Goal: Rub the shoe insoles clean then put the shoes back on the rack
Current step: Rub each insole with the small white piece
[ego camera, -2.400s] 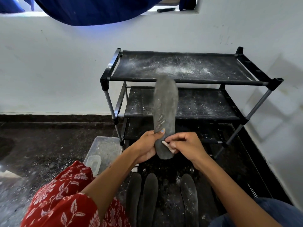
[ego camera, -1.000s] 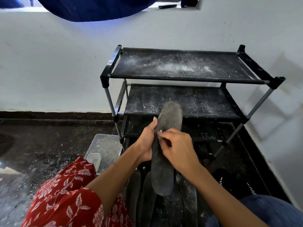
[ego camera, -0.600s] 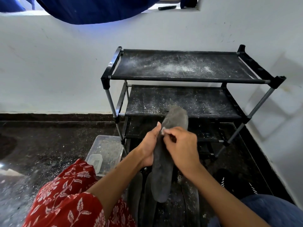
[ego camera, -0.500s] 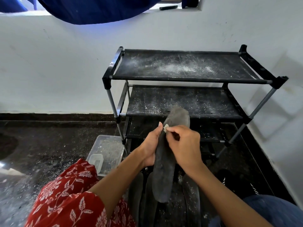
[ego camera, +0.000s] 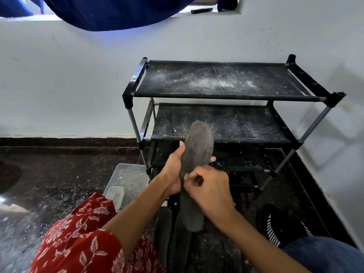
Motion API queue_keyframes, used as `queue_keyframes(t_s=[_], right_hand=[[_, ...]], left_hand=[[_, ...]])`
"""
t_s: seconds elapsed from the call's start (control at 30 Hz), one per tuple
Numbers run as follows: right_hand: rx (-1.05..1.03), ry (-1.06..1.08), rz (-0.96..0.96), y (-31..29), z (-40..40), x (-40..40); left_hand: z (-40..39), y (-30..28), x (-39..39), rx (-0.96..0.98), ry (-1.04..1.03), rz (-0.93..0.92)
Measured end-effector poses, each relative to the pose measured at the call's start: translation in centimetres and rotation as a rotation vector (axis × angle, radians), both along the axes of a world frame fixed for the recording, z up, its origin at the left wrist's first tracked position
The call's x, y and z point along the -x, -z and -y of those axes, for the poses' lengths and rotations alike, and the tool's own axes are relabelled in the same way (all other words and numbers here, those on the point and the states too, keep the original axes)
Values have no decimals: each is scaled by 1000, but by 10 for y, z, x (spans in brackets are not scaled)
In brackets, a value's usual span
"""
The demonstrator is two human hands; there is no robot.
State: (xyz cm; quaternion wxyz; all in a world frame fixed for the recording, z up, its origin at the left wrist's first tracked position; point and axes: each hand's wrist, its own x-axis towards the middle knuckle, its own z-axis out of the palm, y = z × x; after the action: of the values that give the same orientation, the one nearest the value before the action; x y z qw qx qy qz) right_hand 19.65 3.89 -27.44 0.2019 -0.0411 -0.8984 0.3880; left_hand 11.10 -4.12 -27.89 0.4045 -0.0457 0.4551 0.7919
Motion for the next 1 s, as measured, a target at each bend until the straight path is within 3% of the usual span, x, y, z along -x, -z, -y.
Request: queue_keyframes(t_s=[0.1, 0.33, 0.5, 0.63, 0.9, 1.0], right_hand=[[-7, 113, -28, -1, -19, 16], [57, 319, -182, -8, -55, 29], [-10, 110, -141, 3, -40, 27], [84, 12, -92, 3, -32, 24], [-78, 234, -95, -2, -62, 29], [-58, 127, -148, -1, -48, 26]], left_hand=[[-7, 6, -14, 99, 130, 30], [-9, 17, -22, 20, 386, 77], [-9, 10, -21, 71, 325, 97], [-7, 9, -22, 111, 253, 74], [-12, 11, -28, 128, 492, 0], [-11, 8, -27, 169, 458, -15]])
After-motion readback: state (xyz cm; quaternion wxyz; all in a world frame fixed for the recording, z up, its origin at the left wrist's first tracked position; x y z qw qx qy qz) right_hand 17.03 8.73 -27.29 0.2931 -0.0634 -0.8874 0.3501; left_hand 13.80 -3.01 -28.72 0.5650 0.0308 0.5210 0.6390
